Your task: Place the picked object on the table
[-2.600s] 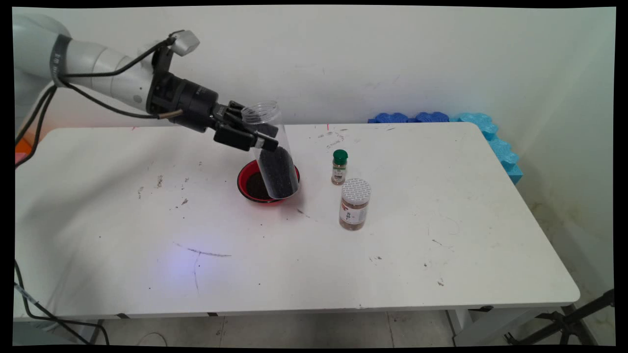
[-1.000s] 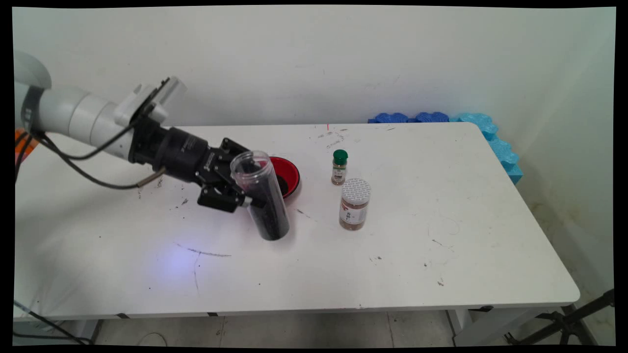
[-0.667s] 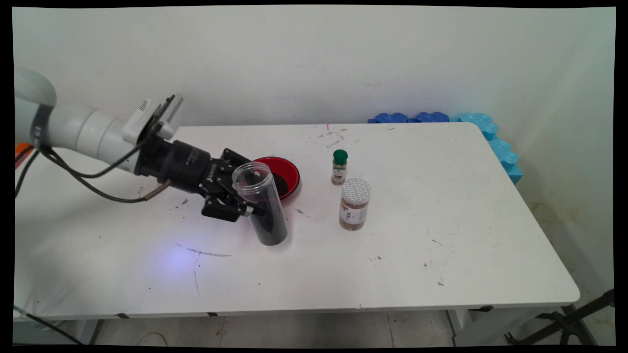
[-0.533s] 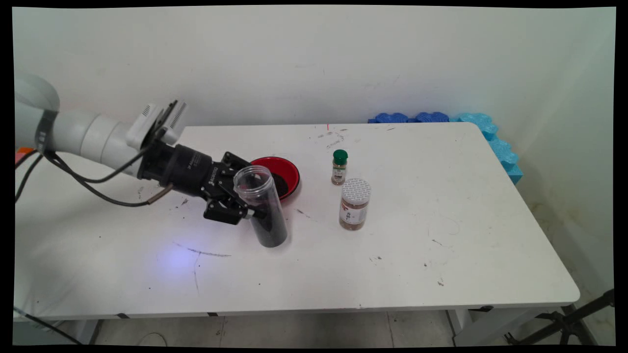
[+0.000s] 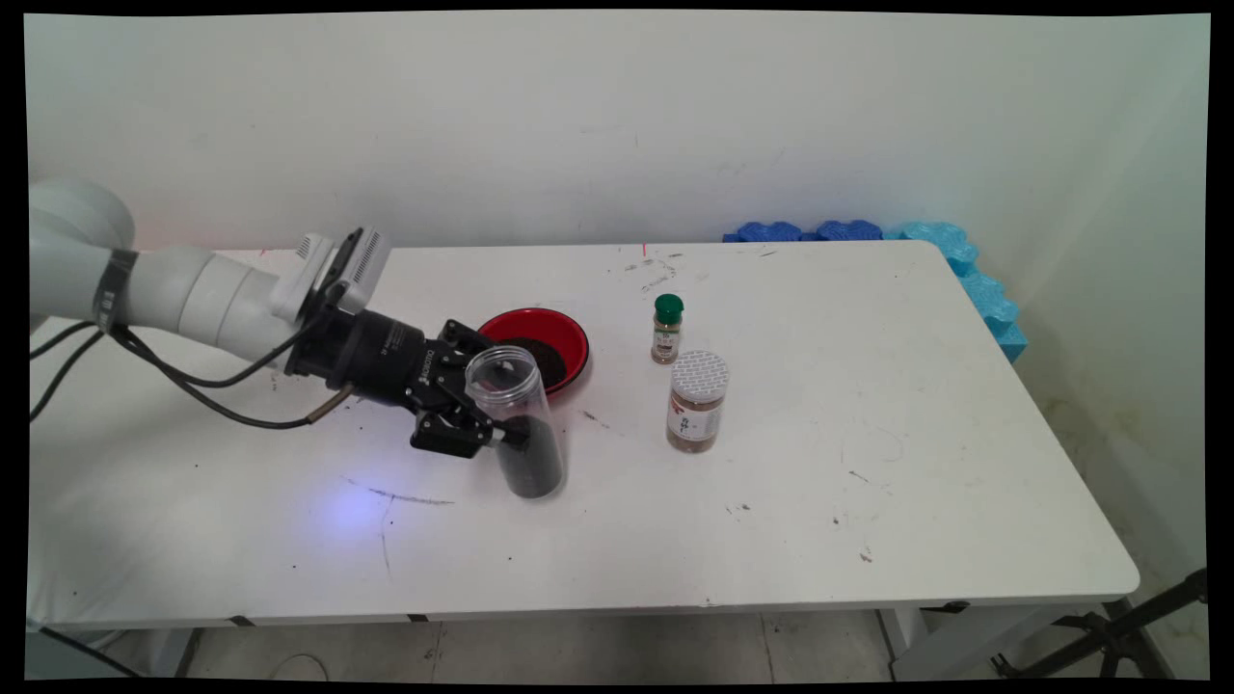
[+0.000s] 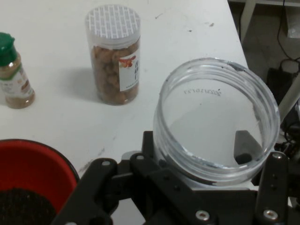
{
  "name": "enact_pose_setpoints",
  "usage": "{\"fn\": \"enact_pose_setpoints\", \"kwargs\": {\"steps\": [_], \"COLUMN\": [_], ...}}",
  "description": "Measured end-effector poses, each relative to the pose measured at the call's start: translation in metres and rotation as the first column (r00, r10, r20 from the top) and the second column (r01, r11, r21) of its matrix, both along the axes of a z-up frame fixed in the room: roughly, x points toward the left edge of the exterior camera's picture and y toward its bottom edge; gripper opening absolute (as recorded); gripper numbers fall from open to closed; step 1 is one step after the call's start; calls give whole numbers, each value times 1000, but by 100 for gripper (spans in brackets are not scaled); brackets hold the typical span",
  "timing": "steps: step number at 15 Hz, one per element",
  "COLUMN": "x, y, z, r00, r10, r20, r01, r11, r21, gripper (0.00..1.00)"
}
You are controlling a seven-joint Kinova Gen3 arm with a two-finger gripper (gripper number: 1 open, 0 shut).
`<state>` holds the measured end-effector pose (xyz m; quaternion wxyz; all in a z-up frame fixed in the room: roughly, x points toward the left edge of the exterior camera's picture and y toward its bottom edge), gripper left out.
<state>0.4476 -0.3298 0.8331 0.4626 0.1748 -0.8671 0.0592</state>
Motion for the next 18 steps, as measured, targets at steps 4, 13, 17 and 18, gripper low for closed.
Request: {"fn": "enact_pose_setpoints", "kwargs": {"steps": [4, 13, 17, 18], "x": [-2, -4, -5, -5], "y": [1, 4, 4, 4], "z": [-9, -20, -22, -22], "r00": [1000, 1000, 999, 999], "r10": [13, 30, 38, 41], "r20": [0, -2, -8, -9], "r01": [-13, -30, -38, -41], "r11": [1000, 1000, 999, 999], "r21": [7, 7, 9, 10], "gripper": [0, 0, 100, 100]}}
